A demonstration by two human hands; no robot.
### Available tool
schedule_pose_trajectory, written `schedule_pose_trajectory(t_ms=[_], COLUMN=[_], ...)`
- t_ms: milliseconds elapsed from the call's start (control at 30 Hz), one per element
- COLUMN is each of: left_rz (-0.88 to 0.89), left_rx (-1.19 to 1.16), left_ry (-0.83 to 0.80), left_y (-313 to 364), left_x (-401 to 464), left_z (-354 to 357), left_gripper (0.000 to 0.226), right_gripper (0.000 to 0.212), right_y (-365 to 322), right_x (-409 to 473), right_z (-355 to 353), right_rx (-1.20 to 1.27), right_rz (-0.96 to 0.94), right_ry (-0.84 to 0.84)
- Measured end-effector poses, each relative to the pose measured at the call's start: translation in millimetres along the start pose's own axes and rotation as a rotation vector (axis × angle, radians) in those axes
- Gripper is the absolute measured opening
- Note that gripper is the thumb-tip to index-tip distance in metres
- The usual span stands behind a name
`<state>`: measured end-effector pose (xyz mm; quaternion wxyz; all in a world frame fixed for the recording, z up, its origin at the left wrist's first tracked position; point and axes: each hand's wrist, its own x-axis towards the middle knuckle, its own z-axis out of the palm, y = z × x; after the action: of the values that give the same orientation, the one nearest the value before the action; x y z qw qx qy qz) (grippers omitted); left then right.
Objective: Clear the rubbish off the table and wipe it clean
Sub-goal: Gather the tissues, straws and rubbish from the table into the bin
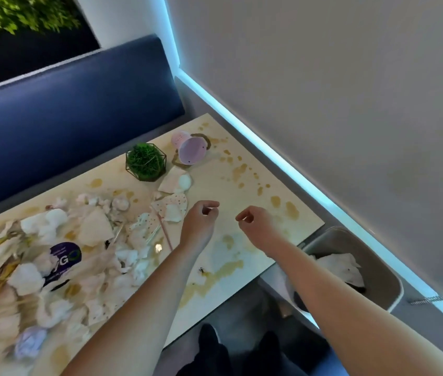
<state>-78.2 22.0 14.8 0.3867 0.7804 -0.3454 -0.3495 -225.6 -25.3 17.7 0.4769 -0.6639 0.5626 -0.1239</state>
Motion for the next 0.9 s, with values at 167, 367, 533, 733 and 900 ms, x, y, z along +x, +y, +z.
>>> schedule_pose_trajectory(t_ms=[167,367,533,733,900], left_rz=[-0.047,-0.049,-0.068,-0.024,0.033], left_rx=[0.05,0.182,0.521,0.84,0.965], left_ry=[0.083,0.152,0.159,-0.008,-0.054], left_y=[-23.7,-61.4,-86.0,-97.8,-104.5], left_x=[15.5,31.8,40.8,64.1,72.4], left_z=[-61.7,-115.0,-143.1,-159.4,-158.7], left_gripper=[0.016,0.014,0.037,0.064,0.068], right_gripper=[0.015,0.015,0.014,0.027,0.022], right_y=[-36.8,-56.5,-72.1,-90.9,-86.8], right_x=[9.7,15.6,21.2,36.7,45.6], right_z=[46.5,95.4,131.2,159.5,181.3], right_rx=[-0.06,-0.135,-0.245,-0.439,-0.502], right_rz=[-0.029,0.028,0.045,0.006,0.033], right_ry=[-0.071,-0.157,-0.2,-0.182,-0.114])
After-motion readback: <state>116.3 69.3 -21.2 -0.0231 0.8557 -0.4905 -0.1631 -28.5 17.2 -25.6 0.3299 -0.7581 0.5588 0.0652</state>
